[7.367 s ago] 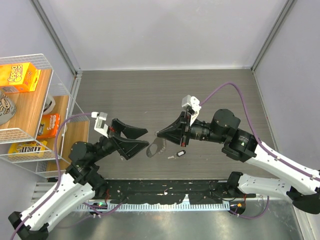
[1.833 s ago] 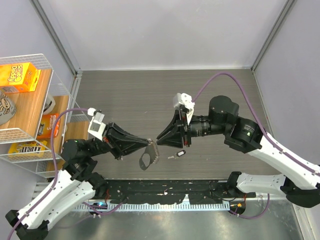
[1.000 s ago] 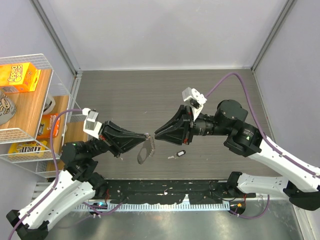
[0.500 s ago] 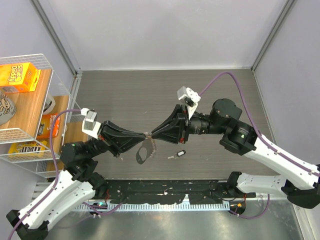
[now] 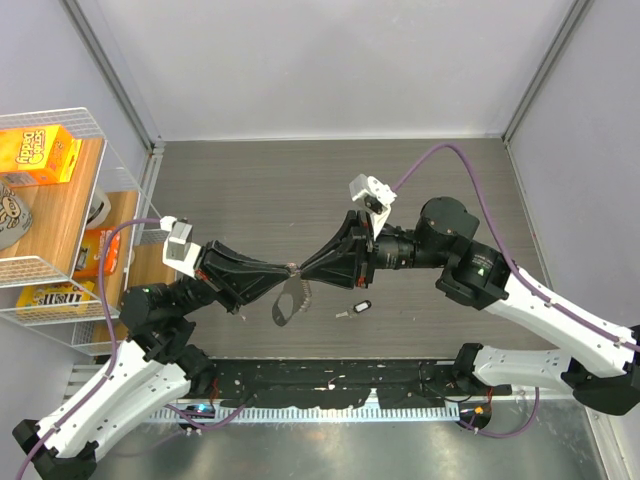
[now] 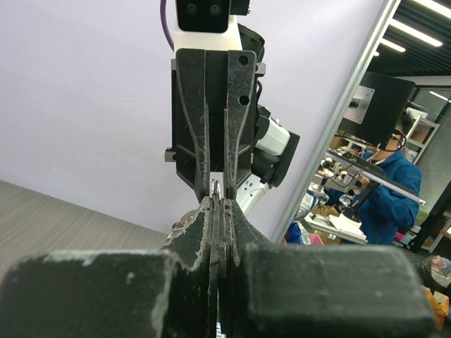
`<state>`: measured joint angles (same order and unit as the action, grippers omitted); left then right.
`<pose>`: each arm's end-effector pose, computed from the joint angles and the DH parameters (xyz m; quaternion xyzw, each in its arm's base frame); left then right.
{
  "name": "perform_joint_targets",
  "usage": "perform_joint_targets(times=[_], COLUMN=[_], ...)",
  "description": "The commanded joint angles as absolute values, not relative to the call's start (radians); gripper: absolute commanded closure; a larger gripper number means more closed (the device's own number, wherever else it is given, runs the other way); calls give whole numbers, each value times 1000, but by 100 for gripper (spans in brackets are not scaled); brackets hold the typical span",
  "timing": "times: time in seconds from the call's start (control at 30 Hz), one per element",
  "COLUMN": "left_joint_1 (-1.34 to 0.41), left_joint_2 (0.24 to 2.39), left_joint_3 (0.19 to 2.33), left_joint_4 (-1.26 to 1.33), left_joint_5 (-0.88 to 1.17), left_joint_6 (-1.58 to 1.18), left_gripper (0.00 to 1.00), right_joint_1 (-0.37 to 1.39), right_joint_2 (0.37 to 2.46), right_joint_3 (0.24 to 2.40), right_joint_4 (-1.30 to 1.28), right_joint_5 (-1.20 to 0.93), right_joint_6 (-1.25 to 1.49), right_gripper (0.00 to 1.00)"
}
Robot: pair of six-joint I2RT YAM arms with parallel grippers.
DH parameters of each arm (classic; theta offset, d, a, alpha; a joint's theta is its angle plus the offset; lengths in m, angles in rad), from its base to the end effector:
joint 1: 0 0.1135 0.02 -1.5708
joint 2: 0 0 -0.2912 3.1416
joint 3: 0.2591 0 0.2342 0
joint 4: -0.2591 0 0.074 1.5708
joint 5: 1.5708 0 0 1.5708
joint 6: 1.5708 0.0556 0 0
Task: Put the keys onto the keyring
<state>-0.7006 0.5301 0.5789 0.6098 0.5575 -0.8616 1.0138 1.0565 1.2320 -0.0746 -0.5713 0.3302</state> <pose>0.0481 -0.0791 0.4059 0.2122 0.4419 -0.6938 0.5276 0.0851 0.1936 0.4778 -0.4126 0.5361 0.5910 0.4394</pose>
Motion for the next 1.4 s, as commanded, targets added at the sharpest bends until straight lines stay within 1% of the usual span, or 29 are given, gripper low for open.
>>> perform_joint_targets(times=[0.0, 0.53, 0.93, 1.03, 1.1, 1.33, 1.37], left_joint_1=[-698, -699, -698, -699, -699, -698, -698], left_joint_2=[529, 525, 525, 523, 520, 525, 523], left_joint_3=[586, 587, 584, 584, 586, 586, 587], left_joint_4=[667, 664, 663, 658, 657, 623, 606], left_joint_5=[535, 537, 532, 532, 534, 538, 541], left_joint_6=[-864, -859, -857, -856, -854, -856, -856], left_gripper=[100, 100, 100, 100, 100, 100, 97], right_joint_1=[1023, 1032, 1042, 1045, 1048, 1074, 1075], right_joint_2=[1066, 1078, 1092, 1095, 1097, 1068, 1059], right_joint_3=[1250, 1267, 1292, 1296, 1301, 1287, 1276], right_joint_4=[-17, -12, -15, -18, -25, -43, -44], right_joint_5=[-591, -588, -586, -586, -581, -534, -532], right_joint_6=[341, 337, 331, 327, 316, 267, 258], right_gripper=[78, 78, 80, 86, 95, 95, 95])
